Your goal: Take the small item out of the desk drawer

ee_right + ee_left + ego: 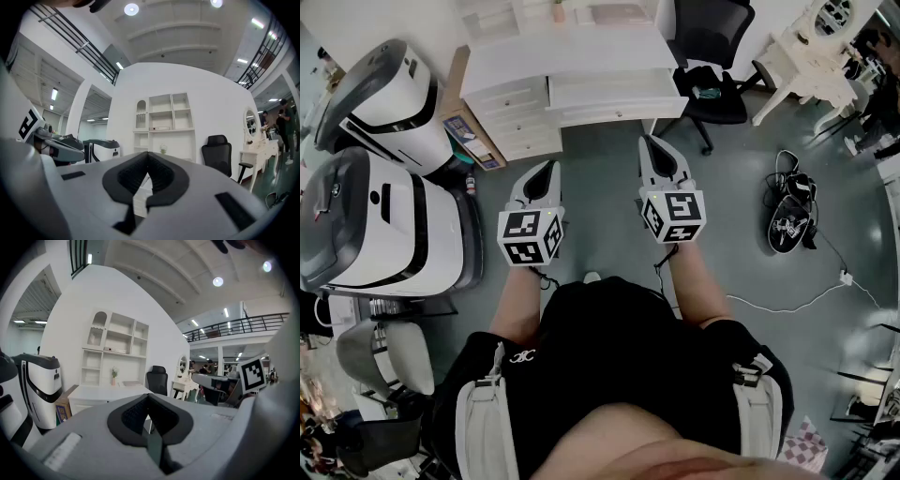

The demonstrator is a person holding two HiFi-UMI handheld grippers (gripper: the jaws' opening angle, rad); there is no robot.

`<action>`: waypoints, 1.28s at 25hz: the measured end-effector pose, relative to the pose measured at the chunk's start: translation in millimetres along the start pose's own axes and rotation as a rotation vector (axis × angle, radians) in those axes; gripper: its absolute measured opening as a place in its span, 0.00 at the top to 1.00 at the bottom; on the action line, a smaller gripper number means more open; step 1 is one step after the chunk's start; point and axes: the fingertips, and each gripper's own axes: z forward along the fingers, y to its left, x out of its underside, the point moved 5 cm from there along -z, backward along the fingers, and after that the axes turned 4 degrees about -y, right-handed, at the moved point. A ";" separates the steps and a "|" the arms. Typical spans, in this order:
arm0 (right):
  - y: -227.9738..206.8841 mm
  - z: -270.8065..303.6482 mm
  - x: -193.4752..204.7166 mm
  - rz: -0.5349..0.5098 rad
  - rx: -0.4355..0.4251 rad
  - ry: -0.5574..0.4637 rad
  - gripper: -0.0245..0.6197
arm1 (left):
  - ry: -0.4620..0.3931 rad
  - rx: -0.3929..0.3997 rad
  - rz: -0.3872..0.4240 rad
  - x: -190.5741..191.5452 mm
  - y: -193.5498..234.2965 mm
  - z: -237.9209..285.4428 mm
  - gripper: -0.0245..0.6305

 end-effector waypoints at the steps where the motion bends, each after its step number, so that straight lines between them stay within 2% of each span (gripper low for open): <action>1: 0.3 -0.4 -0.5 0.003 0.002 -0.003 0.97 | -0.002 -0.002 0.001 -0.8 0.2 -0.5 0.94; 13: 0.3 6.7 -0.9 0.012 0.026 -0.014 0.97 | -0.022 0.006 0.014 -10.4 7.2 8.7 0.94; 23: 9.2 28.1 6.1 0.006 0.047 -0.008 0.97 | -0.030 0.047 0.024 -11.9 29.5 24.5 0.94; 32: 14.5 55.1 16.2 0.023 0.039 0.006 0.97 | -0.024 0.029 0.014 -8.5 57.7 34.4 0.94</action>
